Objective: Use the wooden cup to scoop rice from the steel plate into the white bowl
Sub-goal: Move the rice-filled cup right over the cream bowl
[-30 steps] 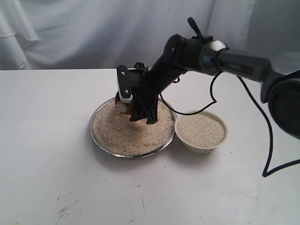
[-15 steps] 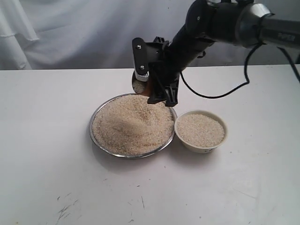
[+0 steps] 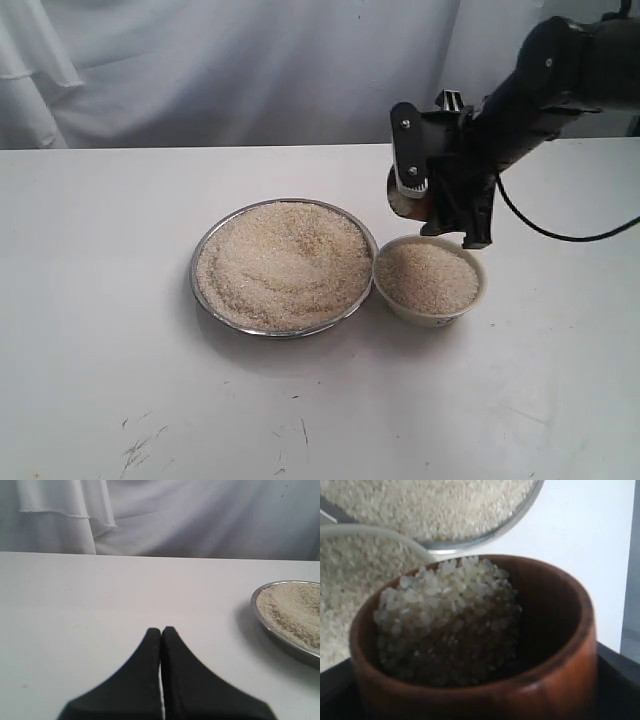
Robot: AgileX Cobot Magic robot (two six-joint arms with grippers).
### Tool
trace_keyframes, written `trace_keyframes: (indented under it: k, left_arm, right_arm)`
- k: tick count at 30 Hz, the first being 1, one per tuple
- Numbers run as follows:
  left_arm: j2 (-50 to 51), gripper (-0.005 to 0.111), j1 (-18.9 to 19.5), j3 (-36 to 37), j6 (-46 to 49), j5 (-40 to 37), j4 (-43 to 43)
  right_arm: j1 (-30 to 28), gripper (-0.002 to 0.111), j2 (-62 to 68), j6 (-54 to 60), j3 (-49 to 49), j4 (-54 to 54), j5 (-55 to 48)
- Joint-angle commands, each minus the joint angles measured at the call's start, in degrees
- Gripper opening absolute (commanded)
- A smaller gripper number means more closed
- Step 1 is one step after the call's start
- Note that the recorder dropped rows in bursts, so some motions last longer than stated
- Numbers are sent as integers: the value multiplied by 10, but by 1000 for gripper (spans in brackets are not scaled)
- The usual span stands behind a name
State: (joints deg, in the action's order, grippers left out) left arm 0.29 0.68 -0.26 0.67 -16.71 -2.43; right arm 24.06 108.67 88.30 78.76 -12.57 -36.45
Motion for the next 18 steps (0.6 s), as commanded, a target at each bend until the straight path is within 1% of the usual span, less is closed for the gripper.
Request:
trace_keyframes:
  k: [1,9,18]
  left_arm:
    - [-3,0,-1,3,-2,4,0]
    - [-3,0,-1,3,-2,4,0]
    - [-3,0,-1,3,-2,4,0]
  right_arm:
    - [-17,0,-25,1,-54,50,78]
    - [-18,0,-29,4,-99,114,156]
    - [-17,0,-41,4,-131,167,180]
